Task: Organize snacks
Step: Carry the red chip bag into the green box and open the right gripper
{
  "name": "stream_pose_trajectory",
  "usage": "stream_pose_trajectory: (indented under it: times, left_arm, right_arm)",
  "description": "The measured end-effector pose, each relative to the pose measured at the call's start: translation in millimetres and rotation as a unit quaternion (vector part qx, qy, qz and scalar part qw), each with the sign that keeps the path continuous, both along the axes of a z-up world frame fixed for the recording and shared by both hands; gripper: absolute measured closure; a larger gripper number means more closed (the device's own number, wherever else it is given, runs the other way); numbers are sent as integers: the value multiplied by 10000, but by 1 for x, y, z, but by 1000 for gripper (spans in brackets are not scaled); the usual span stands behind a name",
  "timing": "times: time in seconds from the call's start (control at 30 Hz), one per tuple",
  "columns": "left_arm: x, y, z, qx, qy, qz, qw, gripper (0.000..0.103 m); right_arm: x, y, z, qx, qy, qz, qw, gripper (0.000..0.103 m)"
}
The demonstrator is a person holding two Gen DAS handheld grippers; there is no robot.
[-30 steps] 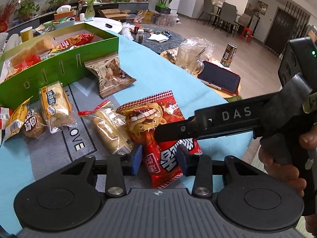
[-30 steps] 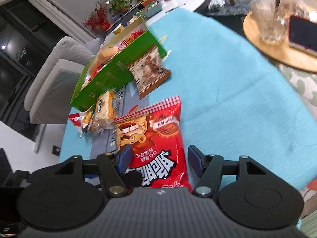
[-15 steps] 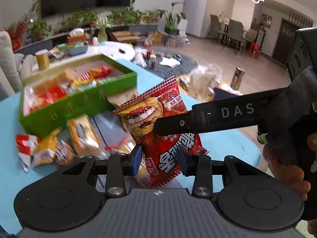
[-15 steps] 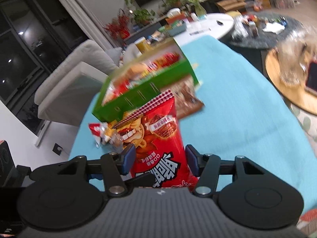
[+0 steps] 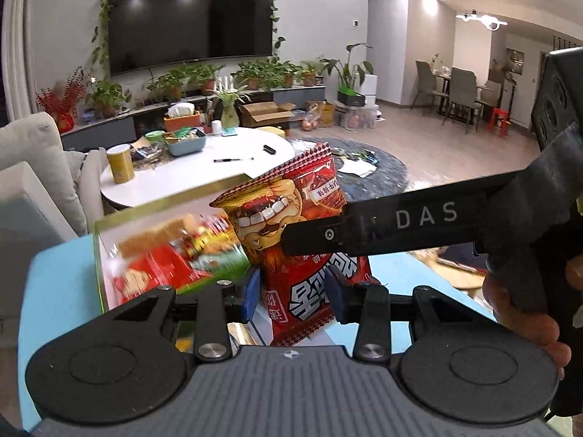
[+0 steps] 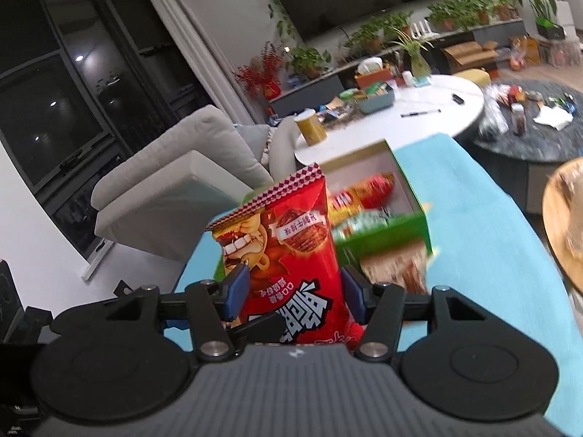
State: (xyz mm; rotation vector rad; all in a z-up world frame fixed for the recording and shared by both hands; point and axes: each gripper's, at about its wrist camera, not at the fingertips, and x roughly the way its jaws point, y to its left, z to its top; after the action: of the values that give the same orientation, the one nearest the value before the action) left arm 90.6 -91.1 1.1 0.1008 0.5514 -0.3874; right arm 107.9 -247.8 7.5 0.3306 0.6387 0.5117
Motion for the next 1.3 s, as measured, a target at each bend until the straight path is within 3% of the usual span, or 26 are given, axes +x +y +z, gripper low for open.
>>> stream_pose_trajectory:
  times: [0.37, 0.73, 0.9, 1.0, 1.3]
  left_arm:
    - [76, -3, 1, 8, -3, 103, 9999, 66]
    - [113, -7, -17, 54, 213, 194, 9996, 66]
    - [127, -3, -33, 125, 392, 592, 9974, 52]
    - [127, 9, -37, 81, 447, 706, 9965, 51]
    - [96, 38, -24, -78, 271, 1039, 9942, 43]
  right_arm:
    - [65, 3, 5, 2, -48, -66, 10000, 45]
    - [110, 2, -8, -31, 113, -64, 9999, 45]
    - [130, 6, -25, -100, 208, -193, 9995, 44]
    - [127, 2, -29, -209, 139, -586, 9980, 44]
    - [91, -7, -18, -346, -48, -398, 9986, 44]
